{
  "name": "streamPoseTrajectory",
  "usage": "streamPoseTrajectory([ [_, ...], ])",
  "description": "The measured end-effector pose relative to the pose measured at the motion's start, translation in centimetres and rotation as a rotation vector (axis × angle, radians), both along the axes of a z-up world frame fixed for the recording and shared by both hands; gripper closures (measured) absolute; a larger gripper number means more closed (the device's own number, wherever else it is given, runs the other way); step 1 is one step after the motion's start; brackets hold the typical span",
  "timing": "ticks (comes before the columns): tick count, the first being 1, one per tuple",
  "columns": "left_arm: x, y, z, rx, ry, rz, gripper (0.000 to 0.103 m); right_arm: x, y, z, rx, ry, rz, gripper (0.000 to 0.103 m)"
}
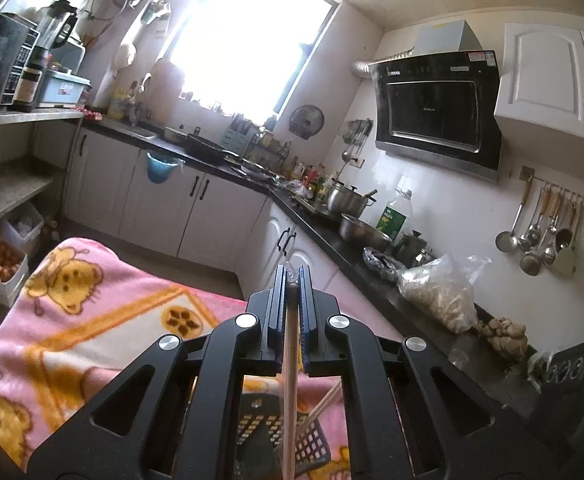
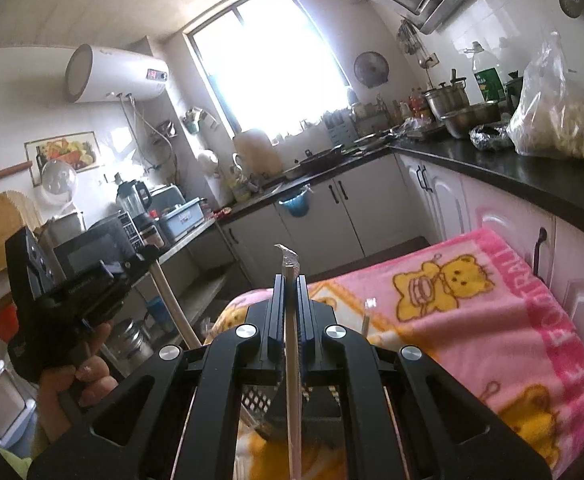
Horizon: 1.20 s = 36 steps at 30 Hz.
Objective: Organize utensils
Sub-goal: 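Lift both held sticks upright and lower them into the green caddy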
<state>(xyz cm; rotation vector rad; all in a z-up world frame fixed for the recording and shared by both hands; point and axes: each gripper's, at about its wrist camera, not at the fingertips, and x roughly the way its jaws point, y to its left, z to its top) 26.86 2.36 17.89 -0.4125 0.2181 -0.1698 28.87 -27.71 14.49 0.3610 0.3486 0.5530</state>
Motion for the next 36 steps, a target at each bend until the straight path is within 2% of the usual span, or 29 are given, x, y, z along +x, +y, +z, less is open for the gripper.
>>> streamPoseTrajectory([
  [7, 1.3, -0.1, -0.3, 0.007, -0.014, 0.027, 0.102, 1.7, -0.1, 0.9, 0.004, -0.034, -0.051, 0.097],
  [17, 3.1, 0.0, -2.2, 0.009, -0.007, 0.059, 0.102, 3.9, -0.2, 1.0, 0.0, -0.067, -0.106, 0.097],
  [30, 4.0, -1.0, -5.1, 0.038, -0.008, 0.048, 0.102, 4.7, 0.7, -1.6, -0.049, -0.087, -0.141, 0.097],
  [36, 4.2, -1.7, -6.7, 0.065, -0.001, 0.031, 0.102, 4.6, 1.9, -2.9, -0.11, -0.108, -0.148, 0.097],
])
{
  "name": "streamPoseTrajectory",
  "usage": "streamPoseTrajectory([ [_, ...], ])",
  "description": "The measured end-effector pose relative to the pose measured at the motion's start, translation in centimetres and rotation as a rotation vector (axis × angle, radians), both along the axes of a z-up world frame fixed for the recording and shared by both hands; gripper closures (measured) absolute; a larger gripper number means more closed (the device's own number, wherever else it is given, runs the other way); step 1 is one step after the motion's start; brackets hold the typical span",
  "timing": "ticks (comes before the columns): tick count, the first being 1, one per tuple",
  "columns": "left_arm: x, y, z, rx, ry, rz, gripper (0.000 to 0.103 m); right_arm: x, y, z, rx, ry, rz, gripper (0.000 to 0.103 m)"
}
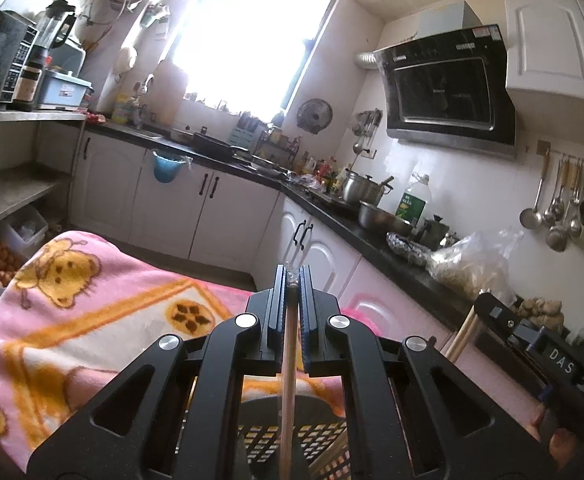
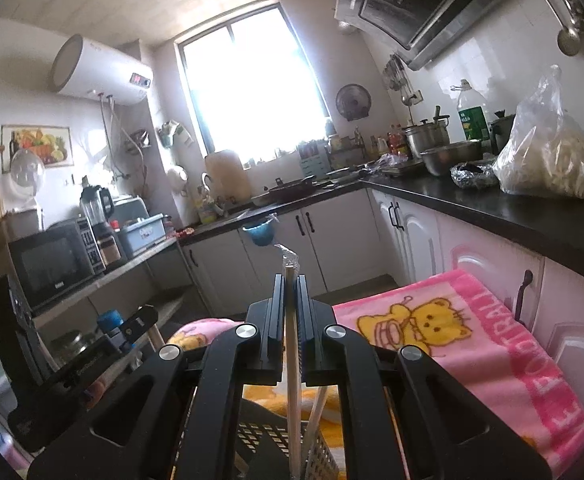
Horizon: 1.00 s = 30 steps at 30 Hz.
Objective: Organize utensils
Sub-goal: 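Lift both held sticks upright and lower them into the green caddy, then open the left tool while the right tool opens, releasing sticks into the caddy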
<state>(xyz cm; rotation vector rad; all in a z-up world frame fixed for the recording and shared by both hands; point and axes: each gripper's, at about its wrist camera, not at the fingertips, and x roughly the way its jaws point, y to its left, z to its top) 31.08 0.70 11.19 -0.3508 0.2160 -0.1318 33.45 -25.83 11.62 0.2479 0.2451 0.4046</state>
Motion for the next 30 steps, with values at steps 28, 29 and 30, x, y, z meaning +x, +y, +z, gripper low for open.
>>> streamPoseTrajectory([
  [28, -0.5, 1.3, -4.2, -0.021, 0.176, -0.011, 0.101, -1.1, 0.8, -4.3, -0.058, 0.069, 0.012, 0.097],
  [29, -0.5, 1.4, -4.3, -0.02, 0.18, -0.006, 0.101, -1.1, 0.8, -4.5, -0.057, 0.077, 0.012, 0.097],
  [30, -0.6, 1.5, -4.3, -0.02, 0.182, -0.004, 0.101, -1.1, 0.8, -4.6, -0.058, 0.084, 0.014, 0.097],
])
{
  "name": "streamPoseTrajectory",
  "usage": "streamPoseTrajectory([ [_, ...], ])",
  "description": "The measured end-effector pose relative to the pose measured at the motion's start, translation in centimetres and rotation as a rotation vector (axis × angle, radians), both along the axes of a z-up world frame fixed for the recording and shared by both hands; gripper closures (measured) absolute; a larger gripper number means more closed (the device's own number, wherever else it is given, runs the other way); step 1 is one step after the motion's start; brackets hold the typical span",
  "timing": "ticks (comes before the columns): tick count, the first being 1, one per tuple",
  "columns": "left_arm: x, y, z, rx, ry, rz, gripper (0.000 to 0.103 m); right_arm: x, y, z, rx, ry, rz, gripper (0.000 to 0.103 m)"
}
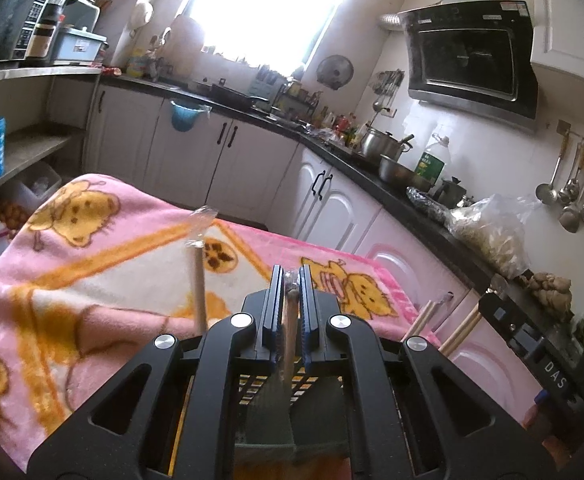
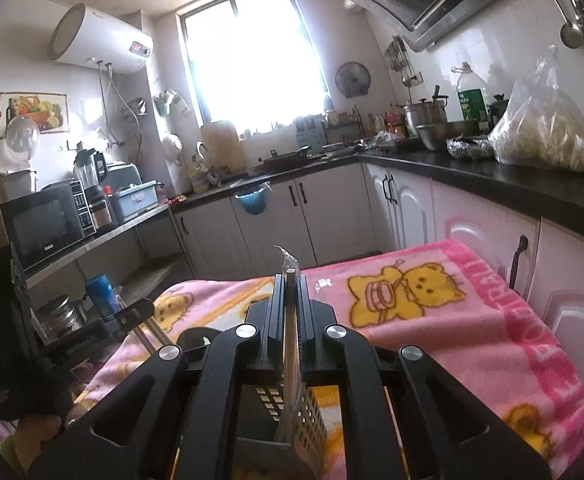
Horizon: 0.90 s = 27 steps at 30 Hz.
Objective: Organize utensils
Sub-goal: 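Open the left tool while the right tool opens, releasing sticks into the caddy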
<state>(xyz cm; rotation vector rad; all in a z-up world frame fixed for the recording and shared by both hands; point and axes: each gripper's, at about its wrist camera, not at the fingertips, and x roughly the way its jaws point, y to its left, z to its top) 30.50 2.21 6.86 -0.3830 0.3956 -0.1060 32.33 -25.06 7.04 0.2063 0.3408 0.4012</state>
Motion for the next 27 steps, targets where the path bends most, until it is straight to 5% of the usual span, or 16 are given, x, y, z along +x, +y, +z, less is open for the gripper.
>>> streamPoseTrajectory([
  [13, -0.7, 0.6, -0.5, -0.013, 0.028, 0.003, 0.093, -0.8, -0.5, -1.2, -0.022, 0.07, -0.007, 0.078],
  [27, -2.7, 1.1, -1.3, -0.024, 0.078, -0.018, 0.069, -2.8, -0.6, -2.2, -0.066, 0.156, -0.002, 0.058],
])
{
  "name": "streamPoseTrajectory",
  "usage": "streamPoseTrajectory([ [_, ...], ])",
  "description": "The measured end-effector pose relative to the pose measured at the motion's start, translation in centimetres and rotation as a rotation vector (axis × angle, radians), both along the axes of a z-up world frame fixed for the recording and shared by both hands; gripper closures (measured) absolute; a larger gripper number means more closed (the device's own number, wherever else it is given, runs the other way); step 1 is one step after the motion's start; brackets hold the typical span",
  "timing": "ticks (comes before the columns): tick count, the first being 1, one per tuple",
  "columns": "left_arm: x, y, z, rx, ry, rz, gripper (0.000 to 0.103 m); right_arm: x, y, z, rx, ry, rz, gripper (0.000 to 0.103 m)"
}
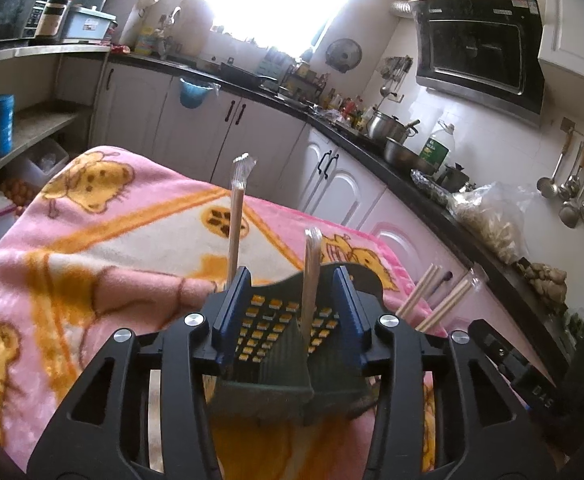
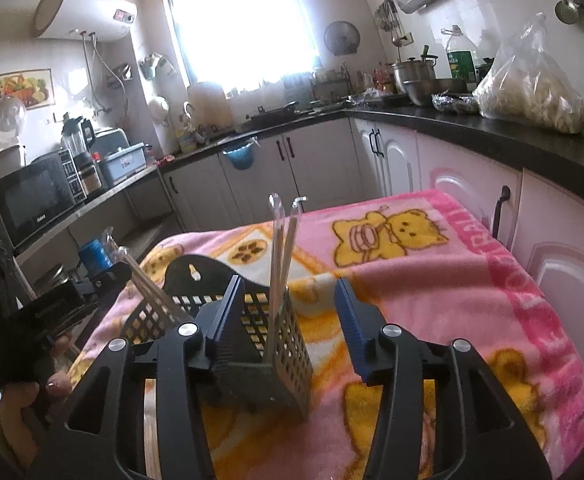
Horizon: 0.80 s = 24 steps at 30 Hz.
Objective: Organize utensils
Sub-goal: 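Open the left tool while the right tool opens, releasing sticks into the caddy, then withdraw both tools and reach toward the remaining chopsticks on the blanket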
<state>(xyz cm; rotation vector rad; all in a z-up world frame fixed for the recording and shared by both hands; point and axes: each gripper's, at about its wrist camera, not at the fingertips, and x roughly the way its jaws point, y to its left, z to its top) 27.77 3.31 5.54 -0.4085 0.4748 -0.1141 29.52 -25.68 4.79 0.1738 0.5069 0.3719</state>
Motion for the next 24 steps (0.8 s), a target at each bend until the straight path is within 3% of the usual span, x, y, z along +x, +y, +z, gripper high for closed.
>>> streamPoseTrajectory([
  [14, -4.0, 0.0, -0.5, 0.002, 0.015, -0.023, 0.028, -2.2, -0.6, -1.0, -0.017, 0.046, 0.015, 0.057],
  [20, -5.5, 0.4, -1.2, -0.003, 0.033, -0.021, 0.018, -3.2, -1.0, -1.4, -0.02, 0.056, 0.015, 0.057],
  [24, -6.2, 0.8, -1.7, -0.004, 0.052, -0.003, 0.017, -3.9, -1.3, -1.6, -0.021, 0.061, 0.016, 0.057],
])
